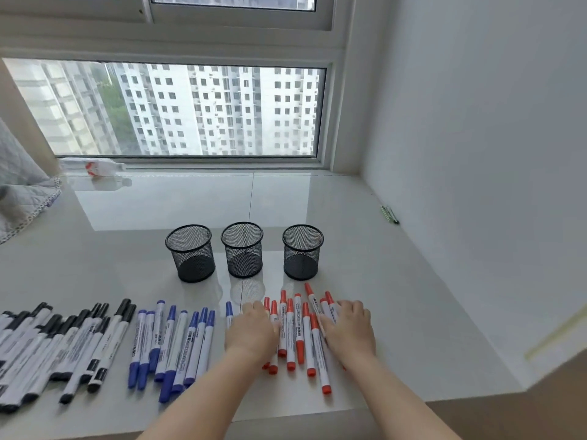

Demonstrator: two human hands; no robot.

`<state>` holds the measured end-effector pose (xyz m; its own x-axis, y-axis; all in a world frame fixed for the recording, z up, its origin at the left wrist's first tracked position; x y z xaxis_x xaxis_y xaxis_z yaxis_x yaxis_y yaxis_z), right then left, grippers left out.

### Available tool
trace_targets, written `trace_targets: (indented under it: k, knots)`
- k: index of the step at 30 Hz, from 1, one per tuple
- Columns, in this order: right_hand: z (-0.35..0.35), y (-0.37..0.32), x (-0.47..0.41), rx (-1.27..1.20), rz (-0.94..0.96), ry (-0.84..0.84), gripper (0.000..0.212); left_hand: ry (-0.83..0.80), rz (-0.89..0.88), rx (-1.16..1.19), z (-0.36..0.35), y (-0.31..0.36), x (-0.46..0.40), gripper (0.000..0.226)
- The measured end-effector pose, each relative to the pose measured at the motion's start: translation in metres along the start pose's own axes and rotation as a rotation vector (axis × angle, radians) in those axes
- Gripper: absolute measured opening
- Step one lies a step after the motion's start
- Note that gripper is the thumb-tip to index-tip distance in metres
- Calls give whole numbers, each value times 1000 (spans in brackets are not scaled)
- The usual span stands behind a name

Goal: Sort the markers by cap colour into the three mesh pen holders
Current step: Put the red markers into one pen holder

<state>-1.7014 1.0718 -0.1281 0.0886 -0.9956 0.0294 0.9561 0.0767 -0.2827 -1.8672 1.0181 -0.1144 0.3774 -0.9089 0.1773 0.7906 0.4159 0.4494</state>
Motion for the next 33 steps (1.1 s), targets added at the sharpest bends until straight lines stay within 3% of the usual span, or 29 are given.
trace_targets:
  k: [8, 15, 22, 24, 27, 29, 31, 33]
  knots:
    - [-2, -1, -12, 64, -72, -63, 46, -9, 124, 68, -5, 6, -2, 34]
    - [-8, -2, -17, 171, -73, -29, 38, 33, 124, 192, -4, 6, -5, 29]
    - [3, 1, -27, 30, -125, -107, 27, -50, 93, 214, 1, 0, -3, 24]
    - [7, 5, -27, 16, -100, -104, 14, -40, 154, 321, 1, -3, -6, 20]
    - [12, 13, -29, -59, -119, -102, 15, 30, 185, 516, 9, -3, -10, 28]
    - [18, 17, -35, -300, -181, -140, 10, 18, 145, 651, 15, 4, -12, 35]
    - [26, 17, -45, -516, -209, -198, 5, -3, 37, 656, 28, 15, -15, 27]
    - [40, 12, -61, -528, -130, -152, 5, 27, -30, 598, 44, 26, -23, 4]
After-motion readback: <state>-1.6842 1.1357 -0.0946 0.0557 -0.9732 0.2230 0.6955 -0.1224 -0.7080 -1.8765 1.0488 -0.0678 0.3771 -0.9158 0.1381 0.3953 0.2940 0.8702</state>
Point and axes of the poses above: each hand's wrist, its own x-axis away from the middle knuckle, its own z-axis out of the back of the hand, y = z × x, the point moved 1 cm from there along -x, towards the middle knuckle, and after that the axes turned 11 degrees about x, right-handed, at the moved point
